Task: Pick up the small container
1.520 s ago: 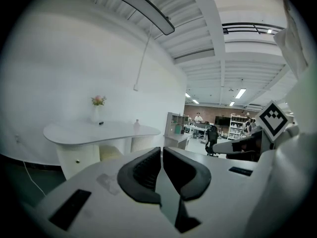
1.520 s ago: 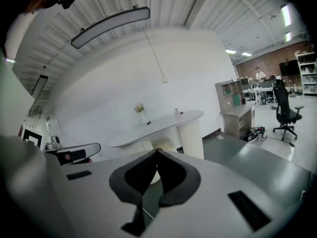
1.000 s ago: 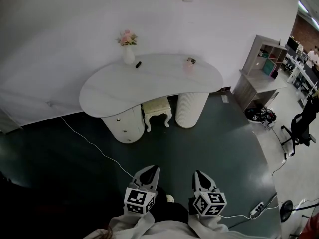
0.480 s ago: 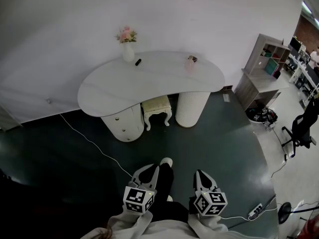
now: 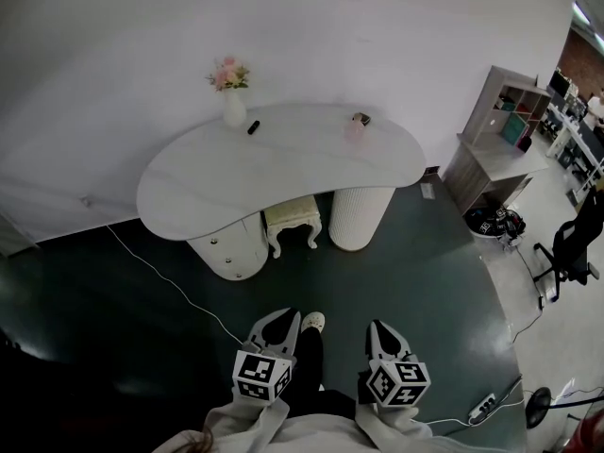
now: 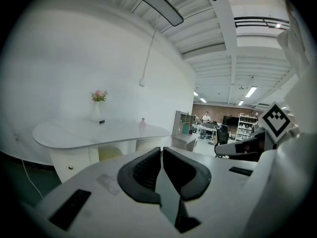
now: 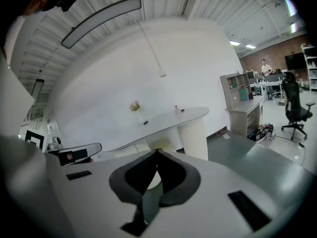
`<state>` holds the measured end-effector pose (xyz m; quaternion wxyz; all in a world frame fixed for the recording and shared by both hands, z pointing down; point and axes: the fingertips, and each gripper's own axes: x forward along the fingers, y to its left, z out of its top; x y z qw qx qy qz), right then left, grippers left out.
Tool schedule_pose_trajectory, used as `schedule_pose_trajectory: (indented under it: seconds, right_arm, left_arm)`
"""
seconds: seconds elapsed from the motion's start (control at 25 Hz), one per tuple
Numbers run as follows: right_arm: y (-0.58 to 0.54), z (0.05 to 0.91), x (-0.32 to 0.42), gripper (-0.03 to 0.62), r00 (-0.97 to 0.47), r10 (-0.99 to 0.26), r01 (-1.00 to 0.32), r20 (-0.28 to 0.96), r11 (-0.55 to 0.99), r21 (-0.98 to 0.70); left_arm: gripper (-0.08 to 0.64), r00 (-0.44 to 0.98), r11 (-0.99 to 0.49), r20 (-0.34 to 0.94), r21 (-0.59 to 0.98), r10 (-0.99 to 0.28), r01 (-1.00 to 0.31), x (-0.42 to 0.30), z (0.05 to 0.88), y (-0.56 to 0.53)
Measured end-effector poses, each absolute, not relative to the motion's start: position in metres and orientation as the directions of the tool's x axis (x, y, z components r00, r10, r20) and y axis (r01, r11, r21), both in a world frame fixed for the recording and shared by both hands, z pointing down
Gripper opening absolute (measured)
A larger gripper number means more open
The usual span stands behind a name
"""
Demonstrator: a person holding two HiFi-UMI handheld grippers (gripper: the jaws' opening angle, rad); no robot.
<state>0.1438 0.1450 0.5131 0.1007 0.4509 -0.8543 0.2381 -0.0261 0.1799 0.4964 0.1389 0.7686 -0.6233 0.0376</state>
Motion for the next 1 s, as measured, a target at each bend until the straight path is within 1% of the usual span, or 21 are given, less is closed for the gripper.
schedule_pose_trajectory:
  seconds: [0.4,1.0]
  right_arm:
    - [0.057,0.502,0.113,0.051,-0.584,-0.717,-0.810,0.381,0.483,-0.332]
    - [-0.049,0.500,0.087,0.051,-0.534,-0.737,-0.843,0.413,0.427,-0.329]
  left_arm:
    - [0.028,0.219,-0.186,0.239,0.155,-0.946,-0.970,-0.055,0.483,0.092]
    - [0.028,0.271,-0.233,0.250,0.174,-0.930,-0.957,-0.088,0.482,-0.028]
